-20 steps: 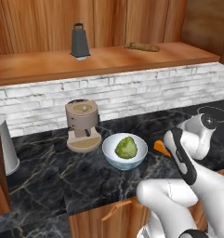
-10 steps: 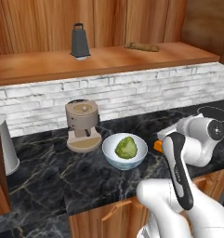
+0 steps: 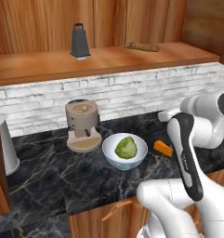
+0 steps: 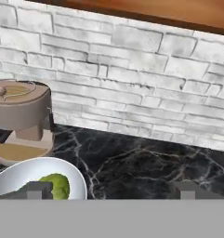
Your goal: Pick the cheese from the fridge and the cheese grater from the cabinet and place them next to the salad bowl.
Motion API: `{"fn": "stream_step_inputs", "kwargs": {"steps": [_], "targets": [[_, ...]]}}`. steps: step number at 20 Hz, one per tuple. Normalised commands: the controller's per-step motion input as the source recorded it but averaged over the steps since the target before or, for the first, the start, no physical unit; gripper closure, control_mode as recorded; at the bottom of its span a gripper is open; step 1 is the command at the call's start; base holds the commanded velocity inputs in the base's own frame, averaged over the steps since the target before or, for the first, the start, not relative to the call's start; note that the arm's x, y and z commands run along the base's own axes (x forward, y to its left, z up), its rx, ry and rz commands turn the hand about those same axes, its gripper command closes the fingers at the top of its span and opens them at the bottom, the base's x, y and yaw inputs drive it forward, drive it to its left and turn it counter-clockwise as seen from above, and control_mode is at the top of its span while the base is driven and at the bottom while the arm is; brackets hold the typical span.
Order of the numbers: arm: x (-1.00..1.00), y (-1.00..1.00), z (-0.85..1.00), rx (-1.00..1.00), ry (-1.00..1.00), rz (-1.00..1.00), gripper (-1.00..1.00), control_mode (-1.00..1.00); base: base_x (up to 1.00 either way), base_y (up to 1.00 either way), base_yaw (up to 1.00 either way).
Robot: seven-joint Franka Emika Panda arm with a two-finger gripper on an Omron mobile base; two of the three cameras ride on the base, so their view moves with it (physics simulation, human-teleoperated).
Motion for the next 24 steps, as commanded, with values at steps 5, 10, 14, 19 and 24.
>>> {"fn": "stream_step_inputs", "kwargs": {"steps": [5, 10, 14, 19, 24], "targets": [[-0.42, 0.37, 0.98, 0.01, 0.03, 0.0, -1.0, -1.0, 0.0, 0.0, 0.0], [-0.16, 0.65, 0.83, 0.13, -0.4, 0.0, -1.0, -1.0, 0.0, 0.0, 0.0], [-0.28, 0.71, 0.54, 0.1, -0.58, 0.0, -1.0, -1.0, 0.0, 0.0, 0.0], [-0.13, 0.46, 0.81, 0.03, -0.13, 0.01, -1.0, -1.0, 0.0, 0.0, 0.0], [0.0, 0.23, 0.9, 0.04, 0.04, 0.03, -1.0, -1.0, 0.0, 0.0, 0.0]]}}
